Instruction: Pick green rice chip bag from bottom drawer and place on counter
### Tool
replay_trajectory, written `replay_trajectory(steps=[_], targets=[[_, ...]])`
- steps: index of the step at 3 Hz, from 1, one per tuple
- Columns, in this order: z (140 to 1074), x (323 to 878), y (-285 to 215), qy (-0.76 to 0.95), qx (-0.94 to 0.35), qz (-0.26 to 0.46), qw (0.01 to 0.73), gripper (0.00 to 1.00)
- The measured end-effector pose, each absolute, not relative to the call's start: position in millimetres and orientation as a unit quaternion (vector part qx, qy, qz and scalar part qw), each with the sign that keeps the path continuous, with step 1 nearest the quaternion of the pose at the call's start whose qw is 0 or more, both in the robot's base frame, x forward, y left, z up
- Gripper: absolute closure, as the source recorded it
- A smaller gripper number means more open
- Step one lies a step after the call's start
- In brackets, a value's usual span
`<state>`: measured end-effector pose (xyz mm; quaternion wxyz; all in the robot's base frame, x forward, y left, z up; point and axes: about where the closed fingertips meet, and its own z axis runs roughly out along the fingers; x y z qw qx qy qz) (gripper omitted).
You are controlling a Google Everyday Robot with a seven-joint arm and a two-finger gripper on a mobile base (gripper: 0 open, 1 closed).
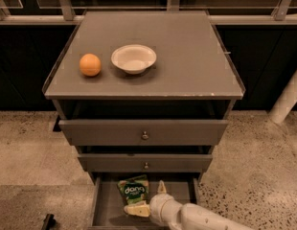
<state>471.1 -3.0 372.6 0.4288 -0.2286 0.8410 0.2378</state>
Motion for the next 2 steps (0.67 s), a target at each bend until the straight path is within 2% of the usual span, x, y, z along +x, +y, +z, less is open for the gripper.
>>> replay_trajectory(steps=[2], targets=[[315,513,13,0.861,-0.212,0.229,0.402,0.00]])
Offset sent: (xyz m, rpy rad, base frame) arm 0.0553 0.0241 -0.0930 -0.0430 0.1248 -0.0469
